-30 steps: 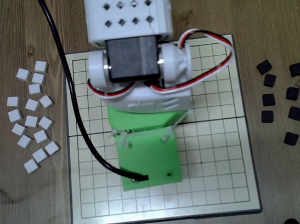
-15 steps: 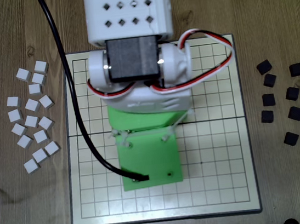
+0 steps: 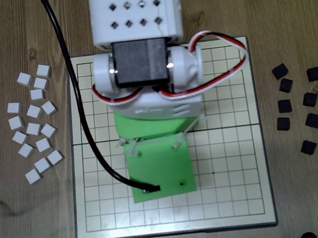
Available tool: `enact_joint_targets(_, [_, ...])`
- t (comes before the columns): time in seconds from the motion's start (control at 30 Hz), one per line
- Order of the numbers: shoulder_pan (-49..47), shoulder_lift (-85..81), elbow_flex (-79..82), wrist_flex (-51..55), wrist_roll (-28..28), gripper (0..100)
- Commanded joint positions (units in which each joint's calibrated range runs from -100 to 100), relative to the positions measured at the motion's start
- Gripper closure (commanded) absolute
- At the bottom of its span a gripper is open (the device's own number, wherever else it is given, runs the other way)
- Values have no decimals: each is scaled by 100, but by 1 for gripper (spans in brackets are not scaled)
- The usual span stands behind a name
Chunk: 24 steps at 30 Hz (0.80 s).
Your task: Grasp a Black stone and put it on the board on position (0,0).
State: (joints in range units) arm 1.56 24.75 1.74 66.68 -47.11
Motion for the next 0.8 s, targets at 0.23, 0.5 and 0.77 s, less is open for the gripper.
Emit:
enact_joint_targets(0.23, [-88,-419,-1073,562,98,94])
enact_joint_targets(0.5, [-216,-360,-1160,562,15,94])
enact_joint_targets(0.77, [-216,-326,-735,83,0,94])
